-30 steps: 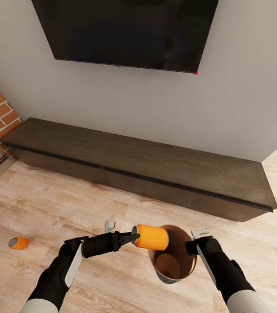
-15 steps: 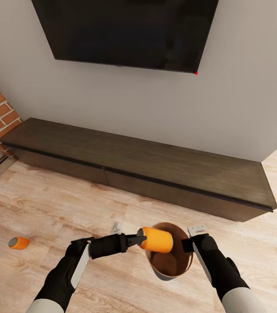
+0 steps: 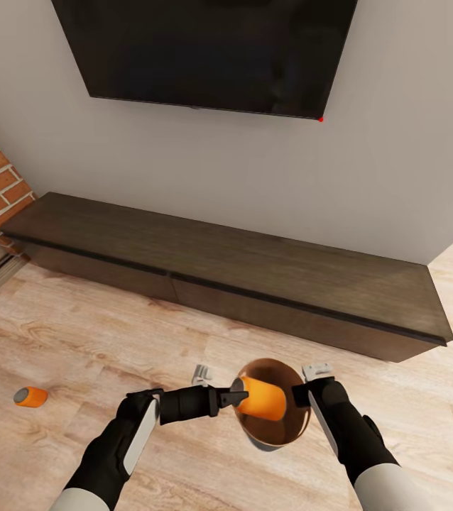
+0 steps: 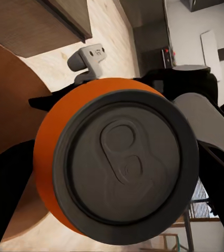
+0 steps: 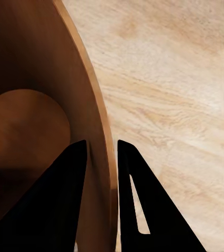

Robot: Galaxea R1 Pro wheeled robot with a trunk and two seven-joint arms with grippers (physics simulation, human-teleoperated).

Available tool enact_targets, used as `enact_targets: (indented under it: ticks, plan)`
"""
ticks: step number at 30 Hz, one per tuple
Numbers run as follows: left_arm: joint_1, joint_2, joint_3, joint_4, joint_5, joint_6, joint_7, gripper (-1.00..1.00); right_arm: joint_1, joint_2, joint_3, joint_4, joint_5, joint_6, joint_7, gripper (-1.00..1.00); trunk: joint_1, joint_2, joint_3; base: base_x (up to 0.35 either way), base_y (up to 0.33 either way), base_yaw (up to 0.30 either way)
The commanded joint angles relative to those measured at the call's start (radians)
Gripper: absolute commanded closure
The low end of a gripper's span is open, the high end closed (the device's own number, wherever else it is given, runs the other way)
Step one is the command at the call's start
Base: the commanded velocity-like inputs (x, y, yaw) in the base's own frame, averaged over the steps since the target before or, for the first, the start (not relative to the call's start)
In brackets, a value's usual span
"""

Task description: Put the three can of soda from the living room inside the tash can in the kitchen.

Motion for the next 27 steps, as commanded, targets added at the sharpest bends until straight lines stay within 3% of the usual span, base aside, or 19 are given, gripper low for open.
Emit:
enact_targets:
  ticks: [1,21,27]
  plan:
    - [0.000,0.000,-0.005,0.000,0.000,0.000,0.009,1.00,-0.001,0.007,0.001,0.000,-0.020,0.000,-0.013,1.00,0.000,0.000,0.000,0.000,0.000,0.000]
    - [0.000,-0.022,-0.011,0.002,-0.001,0.000,0.069,1.00,-0.015,0.034,0.002,0.000,-0.020,0.002,-0.029,1.00,0.000,0.000,0.000,0.000,0.000,0.000]
    - [0.000,-0.022,-0.011,0.003,-0.001,0.000,0.095,1.00,-0.017,0.042,0.002,-0.037,-0.020,0.072,-0.050,1.00,0.000,0.000,0.000,0.000,0.000,0.000]
